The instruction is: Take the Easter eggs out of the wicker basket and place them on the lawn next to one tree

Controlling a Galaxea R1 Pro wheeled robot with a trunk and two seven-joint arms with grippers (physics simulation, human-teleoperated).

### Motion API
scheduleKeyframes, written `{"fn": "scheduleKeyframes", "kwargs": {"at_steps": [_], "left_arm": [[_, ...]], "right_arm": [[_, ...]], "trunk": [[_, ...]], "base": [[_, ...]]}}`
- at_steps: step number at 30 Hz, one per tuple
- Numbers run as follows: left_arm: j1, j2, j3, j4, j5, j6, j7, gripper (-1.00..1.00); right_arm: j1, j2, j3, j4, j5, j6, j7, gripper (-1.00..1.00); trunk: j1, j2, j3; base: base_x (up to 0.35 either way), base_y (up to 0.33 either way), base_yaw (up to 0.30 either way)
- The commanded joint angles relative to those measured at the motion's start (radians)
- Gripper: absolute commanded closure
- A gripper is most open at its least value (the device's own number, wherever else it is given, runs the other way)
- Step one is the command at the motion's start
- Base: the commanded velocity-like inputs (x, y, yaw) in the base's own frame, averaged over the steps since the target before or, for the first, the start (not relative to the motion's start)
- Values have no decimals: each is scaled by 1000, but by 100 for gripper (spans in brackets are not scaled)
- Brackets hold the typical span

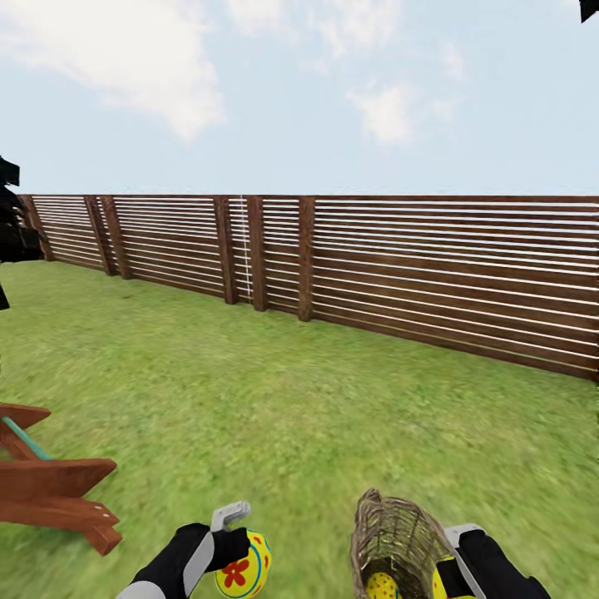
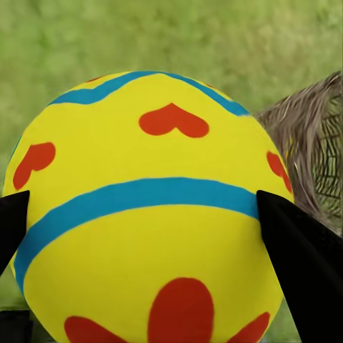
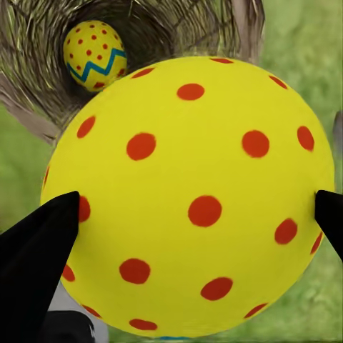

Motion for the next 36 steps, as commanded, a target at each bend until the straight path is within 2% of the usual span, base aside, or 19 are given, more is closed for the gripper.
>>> {"fn": "scheduleKeyframes", "kwargs": {"at_steps": [1,8,25,36], "left_arm": [[0,-1,5,-2,8,7,0,100],[0,-1,5,-1,8,6,0,100],[0,-1,5,9,8,4,-1,100],[0,-3,5,11,7,4,-1,100]], "right_arm": [[-1,-1,5,-1,6,5,2,100],[0,0,7,-6,8,4,4,100],[-1,2,8,-10,8,6,4,100],[-1,2,8,-7,8,7,4,100]], "trunk": [[-1,-1,-1],[-1,-1,-1],[-1,-1,4],[-1,-1,4]], "base": [[-343,-103,0],[-343,-103,-33],[-343,-108,-263],[-340,-102,-21]]}}
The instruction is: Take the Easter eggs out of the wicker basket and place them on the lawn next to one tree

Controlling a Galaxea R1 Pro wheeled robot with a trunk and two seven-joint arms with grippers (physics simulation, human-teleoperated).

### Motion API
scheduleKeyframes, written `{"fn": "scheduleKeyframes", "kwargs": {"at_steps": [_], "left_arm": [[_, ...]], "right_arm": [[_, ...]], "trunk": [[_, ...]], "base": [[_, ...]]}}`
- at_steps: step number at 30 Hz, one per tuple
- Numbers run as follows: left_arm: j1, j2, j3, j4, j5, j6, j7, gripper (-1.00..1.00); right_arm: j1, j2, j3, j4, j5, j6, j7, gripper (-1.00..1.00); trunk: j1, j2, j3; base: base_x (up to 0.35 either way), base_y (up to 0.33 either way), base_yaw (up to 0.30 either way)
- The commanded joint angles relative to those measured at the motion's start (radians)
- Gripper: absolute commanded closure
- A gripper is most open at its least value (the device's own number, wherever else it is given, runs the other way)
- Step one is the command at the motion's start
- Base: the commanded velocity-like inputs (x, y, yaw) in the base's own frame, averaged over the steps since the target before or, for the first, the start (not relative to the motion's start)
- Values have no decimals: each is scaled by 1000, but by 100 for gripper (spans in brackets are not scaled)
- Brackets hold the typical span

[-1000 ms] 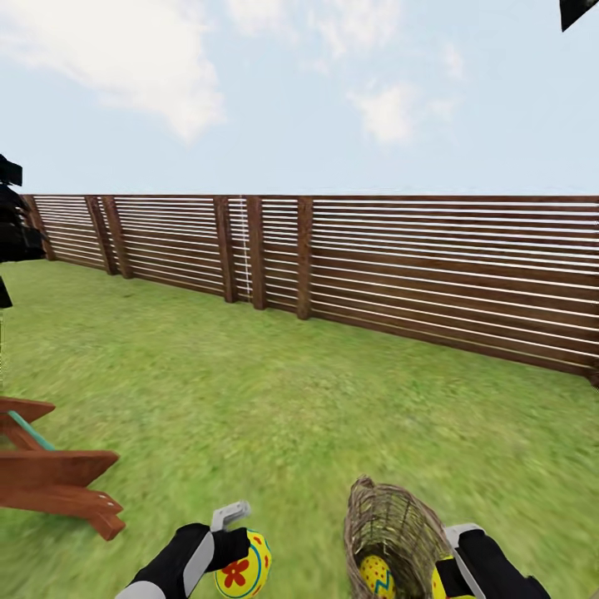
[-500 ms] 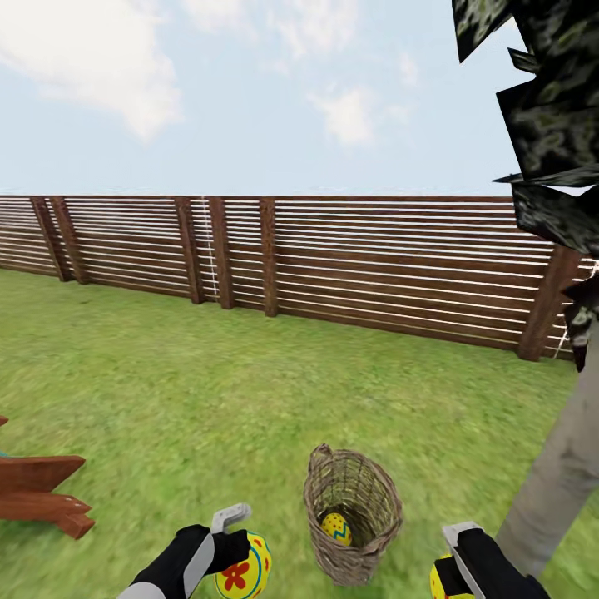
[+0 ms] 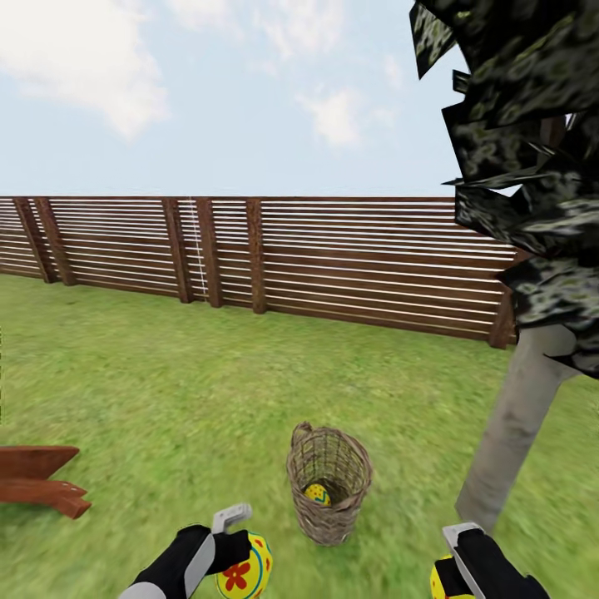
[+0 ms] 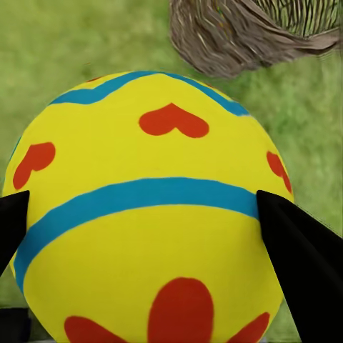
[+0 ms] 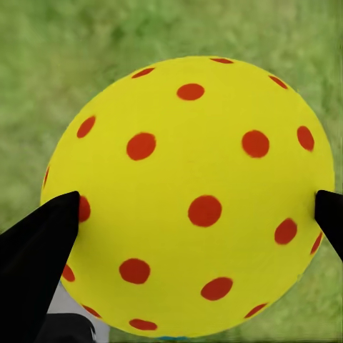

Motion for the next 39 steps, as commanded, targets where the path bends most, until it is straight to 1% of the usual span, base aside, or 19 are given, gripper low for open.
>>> {"fn": "scheduleKeyframes", "kwargs": {"at_steps": [1,5,17,20,25,31,39], "left_arm": [[0,-2,4,-2,8,7,0,100],[0,-4,4,-1,7,6,0,100],[0,-5,4,-1,7,4,0,100],[0,-5,5,0,8,-35,0,100],[0,-7,1,18,7,-43,0,100],[0,-11,1,20,7,-41,0,100],[-1,-13,1,20,7,-36,0,100]], "right_arm": [[-1,-1,4,-1,6,5,2,100],[0,-1,4,-1,6,5,2,100],[-1,-4,2,-1,6,7,2,100],[-1,-3,2,-1,6,7,2,100],[0,-3,3,-1,6,7,2,100],[-1,-2,4,-1,6,7,2,100],[-1,-1,4,-1,6,7,2,100]], "trunk": [[-1,-1,-1],[-1,-1,-1],[-1,-1,-1],[-1,-1,-1],[-1,-1,-1],[-1,-1,-1],[-1,-1,-1]], "base": [[-328,-153,0],[-237,-188,0],[70,-294,0],[8,-37,0],[0,-251,0],[-207,-242,0],[-305,-174,0]]}}
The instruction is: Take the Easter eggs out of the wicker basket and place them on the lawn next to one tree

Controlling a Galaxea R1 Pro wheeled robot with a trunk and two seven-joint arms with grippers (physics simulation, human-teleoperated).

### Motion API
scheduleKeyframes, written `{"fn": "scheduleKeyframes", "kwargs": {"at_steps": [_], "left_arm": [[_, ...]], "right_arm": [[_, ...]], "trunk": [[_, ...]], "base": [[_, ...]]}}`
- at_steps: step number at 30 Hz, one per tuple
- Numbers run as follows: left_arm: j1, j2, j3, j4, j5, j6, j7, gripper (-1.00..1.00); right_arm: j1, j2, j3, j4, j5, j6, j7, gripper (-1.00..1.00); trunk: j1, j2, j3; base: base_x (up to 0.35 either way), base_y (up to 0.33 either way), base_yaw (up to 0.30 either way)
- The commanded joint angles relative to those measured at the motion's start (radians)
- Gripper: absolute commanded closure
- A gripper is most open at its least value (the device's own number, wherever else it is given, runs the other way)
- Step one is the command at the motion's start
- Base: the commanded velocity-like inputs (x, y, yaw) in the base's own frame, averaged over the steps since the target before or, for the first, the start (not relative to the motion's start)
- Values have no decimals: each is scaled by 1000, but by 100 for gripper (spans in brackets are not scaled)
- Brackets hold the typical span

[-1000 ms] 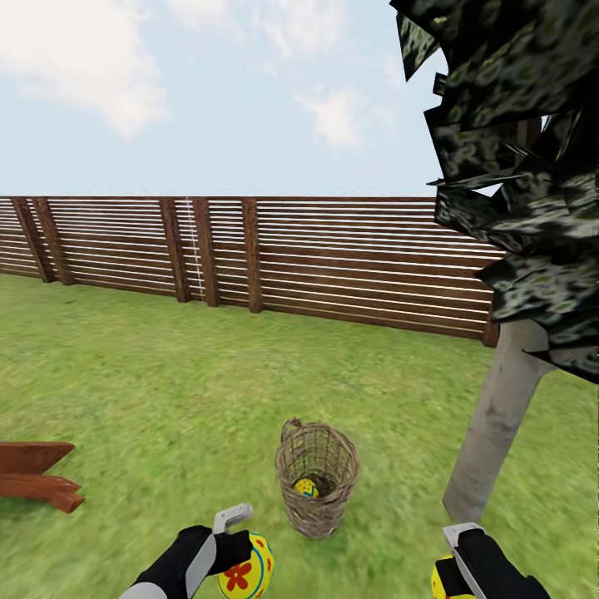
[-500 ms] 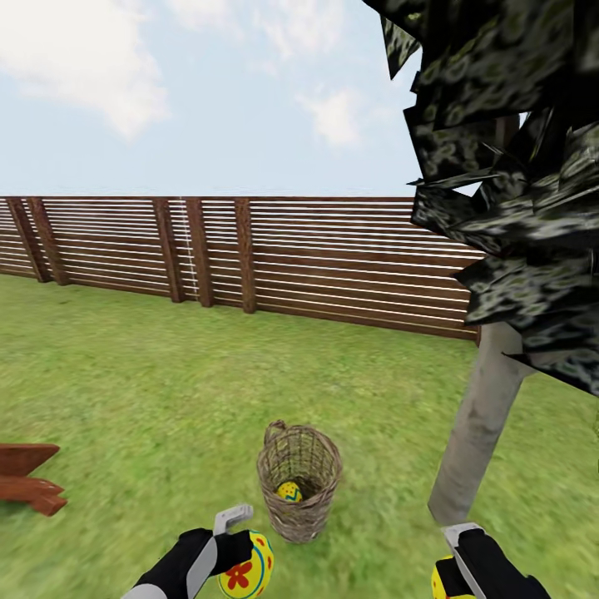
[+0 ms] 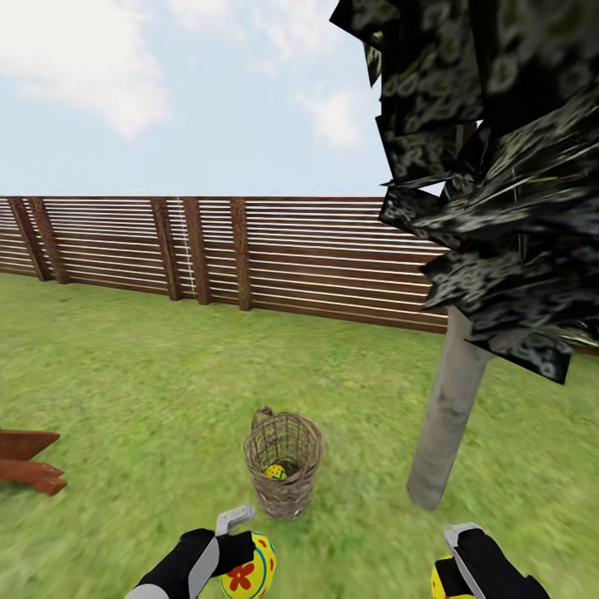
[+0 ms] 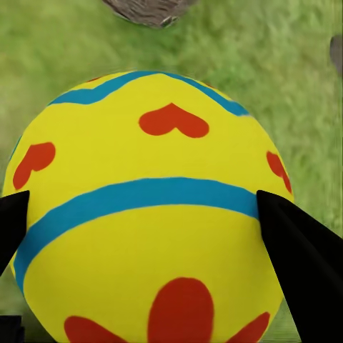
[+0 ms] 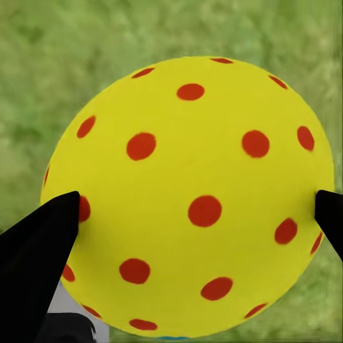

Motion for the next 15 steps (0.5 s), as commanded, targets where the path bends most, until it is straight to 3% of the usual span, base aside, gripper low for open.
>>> {"fn": "scheduleKeyframes", "kwargs": {"at_steps": [1,9,15], "left_arm": [[0,-1,5,-2,8,6,0,100],[1,-2,4,-2,8,6,0,100],[0,-7,4,-1,8,6,0,100]], "right_arm": [[-1,0,6,-1,6,6,2,100],[-1,-1,5,-1,6,5,2,100],[-1,-3,3,-3,6,7,1,100]], "trunk": [[-1,-1,-1],[-1,-1,-1],[-1,-1,-1]], "base": [[-328,-115,0],[-294,-172,0],[-21,-317,0]]}}
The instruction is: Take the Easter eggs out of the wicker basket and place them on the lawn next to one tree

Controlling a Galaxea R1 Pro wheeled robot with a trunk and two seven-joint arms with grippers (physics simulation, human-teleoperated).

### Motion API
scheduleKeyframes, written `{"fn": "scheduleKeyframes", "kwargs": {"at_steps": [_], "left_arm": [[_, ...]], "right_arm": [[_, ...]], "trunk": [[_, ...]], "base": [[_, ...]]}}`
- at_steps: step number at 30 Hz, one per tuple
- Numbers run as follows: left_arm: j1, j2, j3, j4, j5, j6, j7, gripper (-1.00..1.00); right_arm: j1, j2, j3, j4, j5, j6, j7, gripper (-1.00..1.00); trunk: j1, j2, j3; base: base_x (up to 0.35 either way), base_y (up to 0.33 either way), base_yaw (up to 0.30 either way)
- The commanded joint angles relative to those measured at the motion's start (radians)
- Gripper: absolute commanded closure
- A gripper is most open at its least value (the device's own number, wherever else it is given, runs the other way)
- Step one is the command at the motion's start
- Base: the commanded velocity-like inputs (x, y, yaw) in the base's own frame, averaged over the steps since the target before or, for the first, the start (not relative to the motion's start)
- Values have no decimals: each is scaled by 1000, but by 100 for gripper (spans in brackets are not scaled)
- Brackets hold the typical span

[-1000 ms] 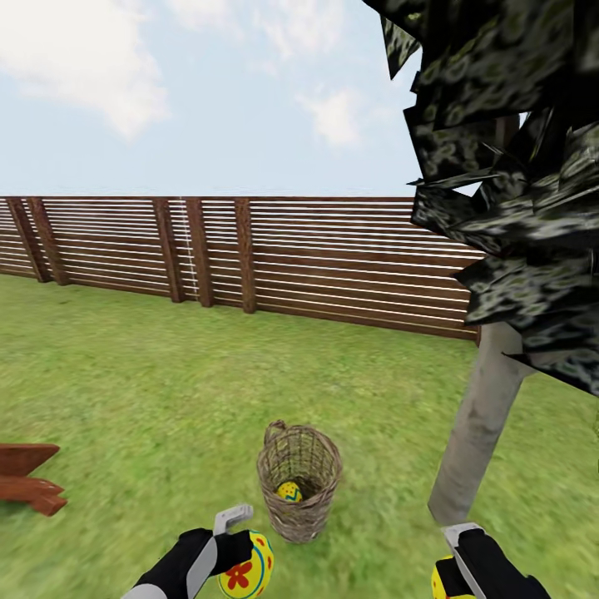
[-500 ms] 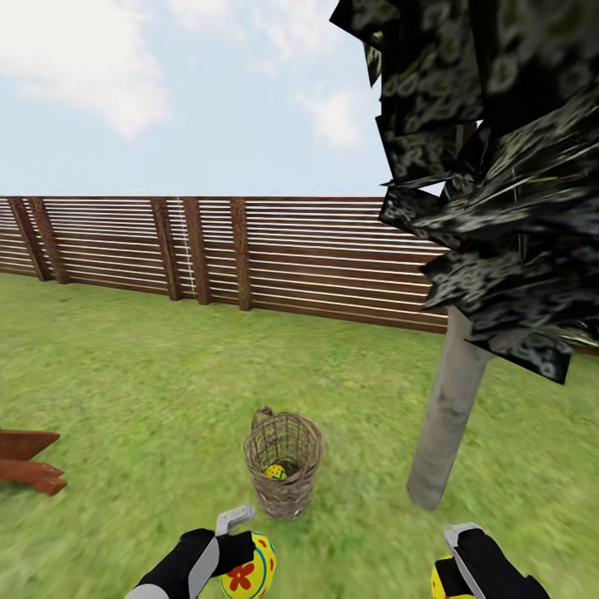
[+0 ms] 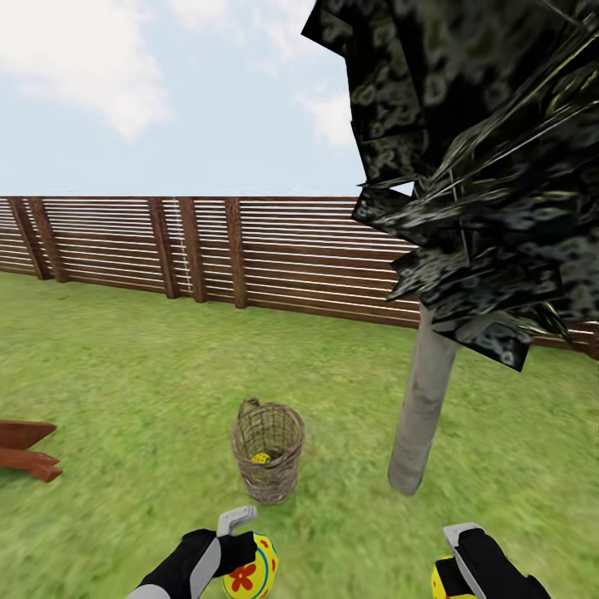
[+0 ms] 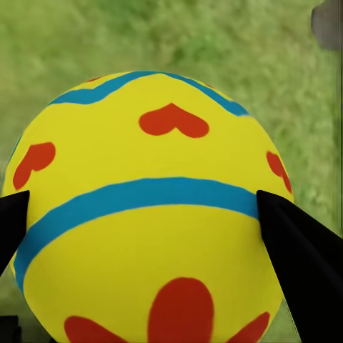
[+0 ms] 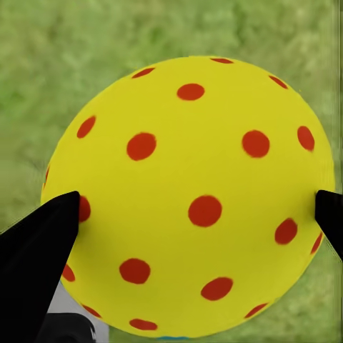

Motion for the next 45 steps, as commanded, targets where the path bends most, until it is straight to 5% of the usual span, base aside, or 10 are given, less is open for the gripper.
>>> {"fn": "scheduleKeyframes", "kwargs": {"at_steps": [1,13,34,38,40,45], "left_arm": [[0,-1,4,-2,8,7,0,100],[0,-2,4,15,8,3,-1,100],[-1,3,7,16,10,2,-2,100],[-1,8,10,6,11,44,0,100],[-2,43,12,-18,13,134,0,100],[-2,145,17,-59,28,160,-7,100]], "right_arm": [[-1,-1,5,-1,6,5,2,100],[-1,0,7,-1,6,5,3,100],[-1,-3,4,-3,5,5,3,100],[-1,-10,-1,-4,0,5,2,100],[0,-16,-6,-4,-5,1,2,100],[-1,-57,-75,-2,-11,-11,7,100]], "trunk": [[0,-1,-1],[0,-1,-1],[0,-1,7],[0,-1,7],[0,-1,7],[0,-1,7]], "base": [[0,-324,0],[-236,-136,-6],[-340,-49,-210],[-336,0,-35],[-250,0,-2],[-38,0,0]]}}
